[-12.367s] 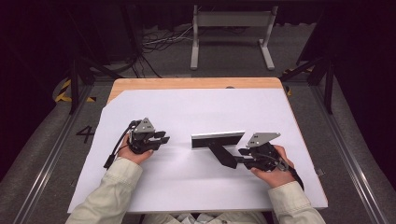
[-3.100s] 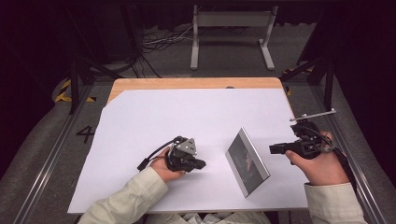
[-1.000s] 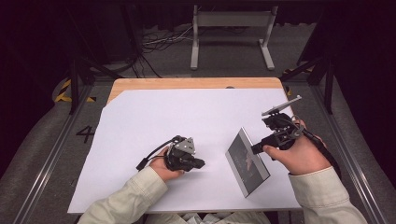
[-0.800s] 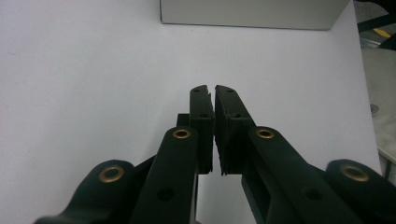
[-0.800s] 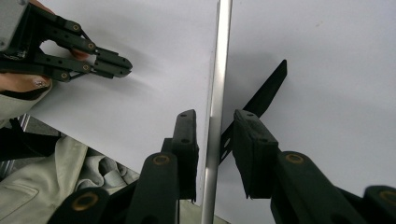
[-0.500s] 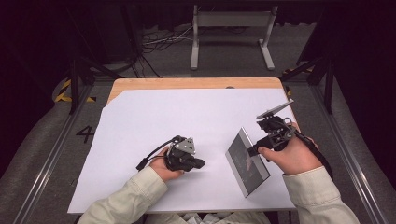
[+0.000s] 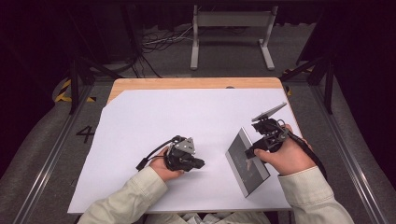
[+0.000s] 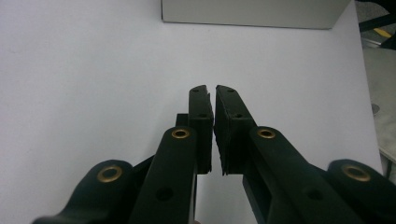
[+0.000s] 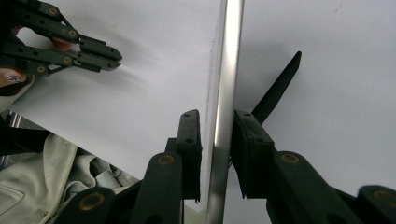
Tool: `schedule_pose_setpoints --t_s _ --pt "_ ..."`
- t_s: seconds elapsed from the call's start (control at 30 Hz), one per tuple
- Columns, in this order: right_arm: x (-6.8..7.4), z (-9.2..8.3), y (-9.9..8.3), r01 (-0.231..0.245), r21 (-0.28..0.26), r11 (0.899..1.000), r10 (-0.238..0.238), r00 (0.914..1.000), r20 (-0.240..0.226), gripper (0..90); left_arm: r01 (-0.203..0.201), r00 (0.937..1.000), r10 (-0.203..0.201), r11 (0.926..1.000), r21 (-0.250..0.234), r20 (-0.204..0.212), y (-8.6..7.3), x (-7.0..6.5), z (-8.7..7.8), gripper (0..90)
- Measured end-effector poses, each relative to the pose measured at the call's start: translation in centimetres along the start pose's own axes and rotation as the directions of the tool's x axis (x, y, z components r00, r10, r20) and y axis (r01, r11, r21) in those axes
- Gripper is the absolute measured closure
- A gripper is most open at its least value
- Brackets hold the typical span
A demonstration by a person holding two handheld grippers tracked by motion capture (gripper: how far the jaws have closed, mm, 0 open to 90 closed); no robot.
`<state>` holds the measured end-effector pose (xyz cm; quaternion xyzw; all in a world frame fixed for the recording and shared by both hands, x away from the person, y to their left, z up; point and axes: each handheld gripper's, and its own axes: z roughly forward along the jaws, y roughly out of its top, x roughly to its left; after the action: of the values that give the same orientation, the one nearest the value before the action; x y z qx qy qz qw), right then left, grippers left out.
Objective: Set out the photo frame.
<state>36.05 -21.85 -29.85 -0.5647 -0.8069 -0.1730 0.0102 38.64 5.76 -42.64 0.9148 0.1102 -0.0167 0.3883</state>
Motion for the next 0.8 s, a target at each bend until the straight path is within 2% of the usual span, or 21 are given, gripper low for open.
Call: schedule_pose_setpoints --t_s 0.23,0.6,0.8 --pt "0.32 0.37 0.09 0.019 0.012 1.000 -0.019 0.9995 0.025 80.4 0.004 1.0000 -0.004 1.0000 0.002 0.002 -0.02 -0.01 0.00 85.3" --pt "0.56 0.34 0.20 0.002 0.016 1.000 -0.003 0.9988 0.050 83.5 0.001 1.0000 -0.001 1.0000 -0.001 0.000 -0.01 0.01 -0.03 85.2" --pt "0.65 0.33 0.34 0.013 0.021 1.000 -0.014 0.9986 0.052 83.5 0.001 1.0000 -0.001 1.0000 -0.006 -0.005 -0.05 0.05 -0.11 85.3"
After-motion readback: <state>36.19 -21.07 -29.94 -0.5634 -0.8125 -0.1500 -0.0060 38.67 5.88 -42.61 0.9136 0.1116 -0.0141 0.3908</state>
